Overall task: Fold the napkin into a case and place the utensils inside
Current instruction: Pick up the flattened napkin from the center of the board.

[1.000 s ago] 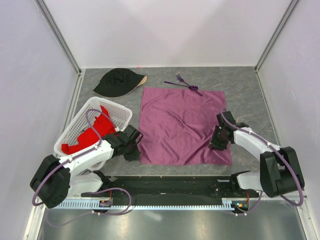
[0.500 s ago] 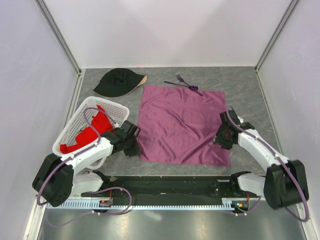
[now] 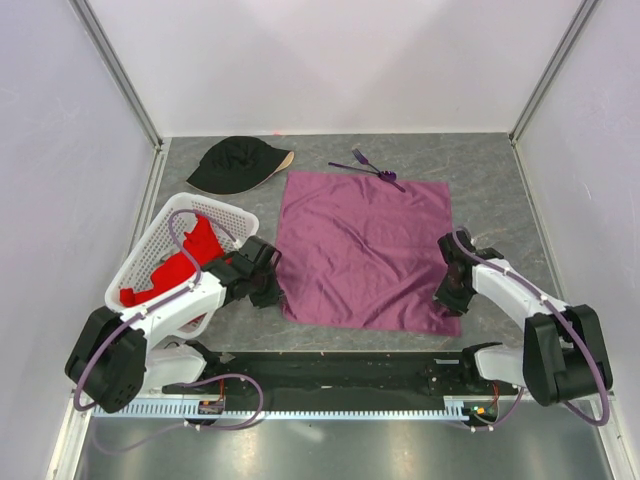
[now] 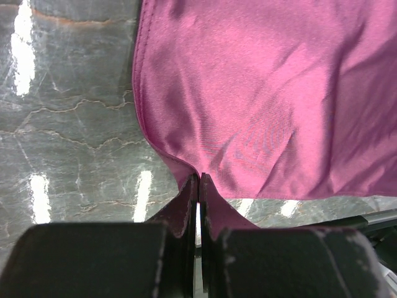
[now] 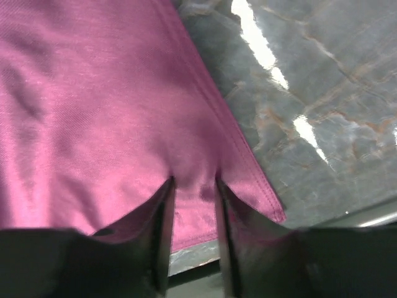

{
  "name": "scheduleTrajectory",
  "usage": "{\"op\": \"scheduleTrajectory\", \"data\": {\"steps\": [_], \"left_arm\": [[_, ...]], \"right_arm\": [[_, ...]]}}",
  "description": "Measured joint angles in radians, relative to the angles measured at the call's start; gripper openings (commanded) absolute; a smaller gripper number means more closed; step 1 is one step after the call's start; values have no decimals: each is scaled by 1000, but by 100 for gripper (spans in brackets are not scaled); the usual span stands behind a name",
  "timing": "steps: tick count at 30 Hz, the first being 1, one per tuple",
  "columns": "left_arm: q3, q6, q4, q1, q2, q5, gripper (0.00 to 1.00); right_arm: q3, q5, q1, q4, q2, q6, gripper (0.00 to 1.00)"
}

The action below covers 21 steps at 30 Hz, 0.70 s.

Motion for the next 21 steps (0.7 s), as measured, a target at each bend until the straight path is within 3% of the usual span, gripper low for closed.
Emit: {"op": "scheduleTrajectory", "data": {"steps": [8,14,17,21], "left_arm": [[1,35,3,10,-5,-1,2],[9,55,1,41,-5,-2,2],[23,60,4,46,-5,-2,2],[26,61,13,46,-5,2,2]], "right_arm": [[64,-81,49,182,121,-95,32],[311,-138,145,342,402,-124,33],[347,-128,151,351,429,-135,38],[322,-69,149,269,349,-147,47]]}}
